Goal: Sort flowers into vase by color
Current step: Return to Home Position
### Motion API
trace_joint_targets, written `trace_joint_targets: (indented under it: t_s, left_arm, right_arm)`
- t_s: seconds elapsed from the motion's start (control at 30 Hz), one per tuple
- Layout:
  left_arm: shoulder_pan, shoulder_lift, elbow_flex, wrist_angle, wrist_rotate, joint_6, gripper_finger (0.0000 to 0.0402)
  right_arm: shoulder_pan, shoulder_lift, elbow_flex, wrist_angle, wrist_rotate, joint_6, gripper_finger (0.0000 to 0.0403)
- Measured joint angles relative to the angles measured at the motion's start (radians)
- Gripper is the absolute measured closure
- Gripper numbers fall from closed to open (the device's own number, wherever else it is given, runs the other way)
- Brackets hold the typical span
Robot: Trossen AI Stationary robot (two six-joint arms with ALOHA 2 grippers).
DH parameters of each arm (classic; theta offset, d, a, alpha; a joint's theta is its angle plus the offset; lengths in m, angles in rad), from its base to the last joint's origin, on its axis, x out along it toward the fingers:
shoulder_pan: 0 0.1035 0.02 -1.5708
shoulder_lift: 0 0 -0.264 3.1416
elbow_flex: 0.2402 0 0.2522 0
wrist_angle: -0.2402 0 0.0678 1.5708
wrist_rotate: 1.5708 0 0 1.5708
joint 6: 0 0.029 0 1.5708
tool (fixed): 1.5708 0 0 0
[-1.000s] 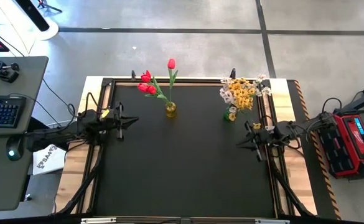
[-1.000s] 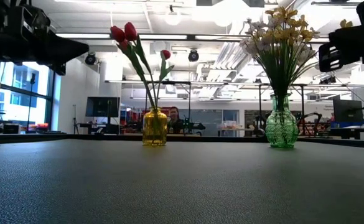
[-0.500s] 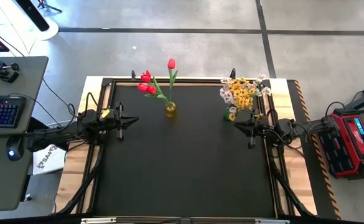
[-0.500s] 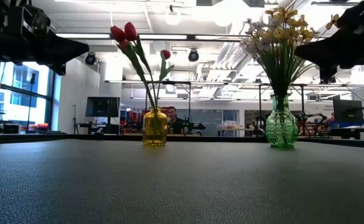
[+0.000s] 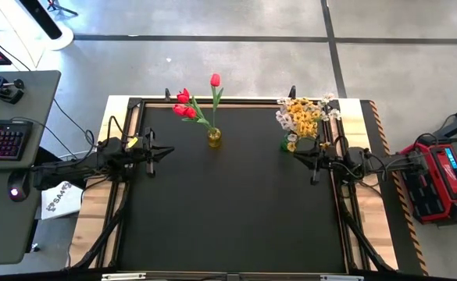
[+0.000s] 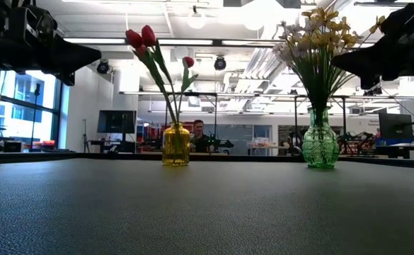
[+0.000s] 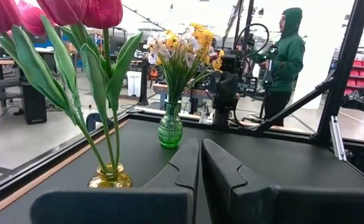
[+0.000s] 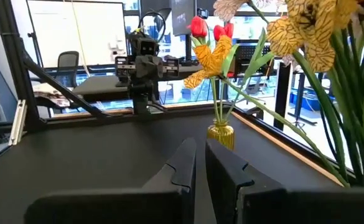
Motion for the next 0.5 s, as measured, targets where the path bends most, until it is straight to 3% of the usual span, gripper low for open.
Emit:
trace_joint_targets:
  t_s: [0.5]
  left_arm:
    - [-0.045, -0.031, 0.002, -0.004, -0.005, 0.0, 0.0394]
  right_arm:
    - [0.01, -0.008, 0.0, -0.012, -0.001, 0.0, 0.0382]
